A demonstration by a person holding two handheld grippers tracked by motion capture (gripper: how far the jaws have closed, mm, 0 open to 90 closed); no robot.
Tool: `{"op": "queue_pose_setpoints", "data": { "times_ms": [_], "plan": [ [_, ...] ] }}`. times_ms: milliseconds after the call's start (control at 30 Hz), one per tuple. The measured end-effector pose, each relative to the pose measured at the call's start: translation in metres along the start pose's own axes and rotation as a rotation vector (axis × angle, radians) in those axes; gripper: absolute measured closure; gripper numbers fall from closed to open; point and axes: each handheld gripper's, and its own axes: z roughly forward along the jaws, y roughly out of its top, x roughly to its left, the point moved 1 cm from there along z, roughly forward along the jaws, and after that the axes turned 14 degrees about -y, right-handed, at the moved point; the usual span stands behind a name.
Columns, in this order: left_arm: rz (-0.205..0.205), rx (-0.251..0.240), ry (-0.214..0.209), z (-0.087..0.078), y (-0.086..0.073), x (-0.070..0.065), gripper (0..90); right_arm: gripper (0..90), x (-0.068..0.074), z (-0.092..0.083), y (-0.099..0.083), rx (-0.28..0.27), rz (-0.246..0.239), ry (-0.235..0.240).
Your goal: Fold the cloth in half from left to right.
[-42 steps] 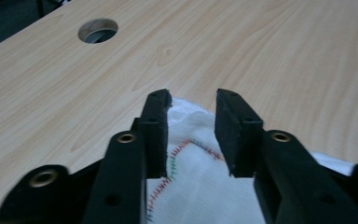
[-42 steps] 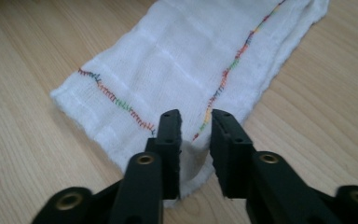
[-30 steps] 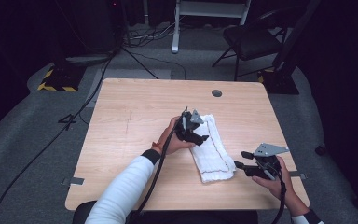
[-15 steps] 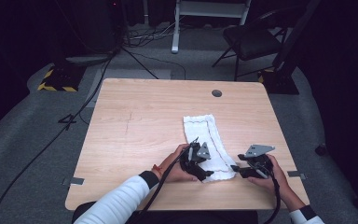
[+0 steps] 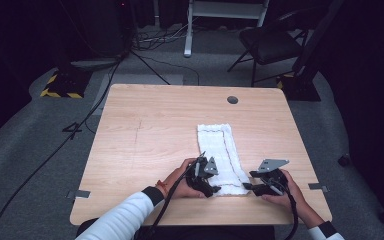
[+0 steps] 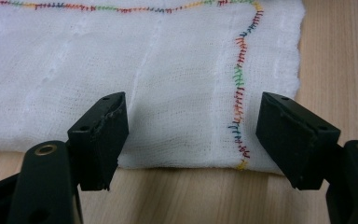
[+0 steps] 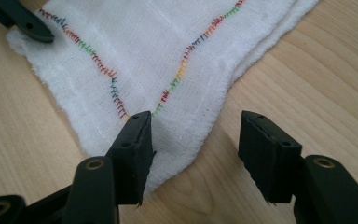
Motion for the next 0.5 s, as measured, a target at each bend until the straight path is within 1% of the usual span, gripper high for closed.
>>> {"op": "queue_pose_setpoints", "data": {
  "times_ms": [67,100,133,233,333,367,433,467,500],
  "plan": [
    [-0.03,-0.007,-0.018,-0.004,-0.004,0.0,25.7,44.8,0.005,-0.001,0.001,-0.002,-0.015,0.007],
    [-0.034,-0.017,-0.021,-0.005,-0.006,0.0,25.9,44.7,0.007,-0.001,0.001,-0.002,-0.021,0.009],
    [-0.04,-0.013,-0.024,-0.007,-0.008,-0.002,26.0,44.8,0.01,-0.001,0.002,-0.002,-0.018,0.015],
    [-0.039,-0.028,-0.031,-0.012,-0.015,-0.007,25.9,44.7,0.016,-0.002,0.002,-0.005,-0.026,0.029],
    [-0.041,-0.032,-0.045,-0.018,-0.021,-0.013,25.3,43.2,0.022,-0.004,0.002,-0.005,-0.033,0.039],
    [-0.044,-0.036,-0.039,-0.022,-0.022,-0.015,24.9,42.3,0.024,-0.004,0.002,-0.002,-0.035,0.041],
    [-0.049,-0.05,-0.028,-0.028,-0.023,-0.016,22.7,39.8,0.027,-0.006,0.003,-0.002,-0.051,0.031],
    [-0.059,-0.061,-0.019,-0.033,-0.024,-0.015,22.6,38.8,0.027,-0.007,0.004,-0.006,-0.057,0.029],
    [-0.067,-0.08,-0.011,-0.038,-0.025,-0.014,22.6,38.9,0.026,-0.008,0.006,-0.02,-0.048,0.029]
  ]
}}
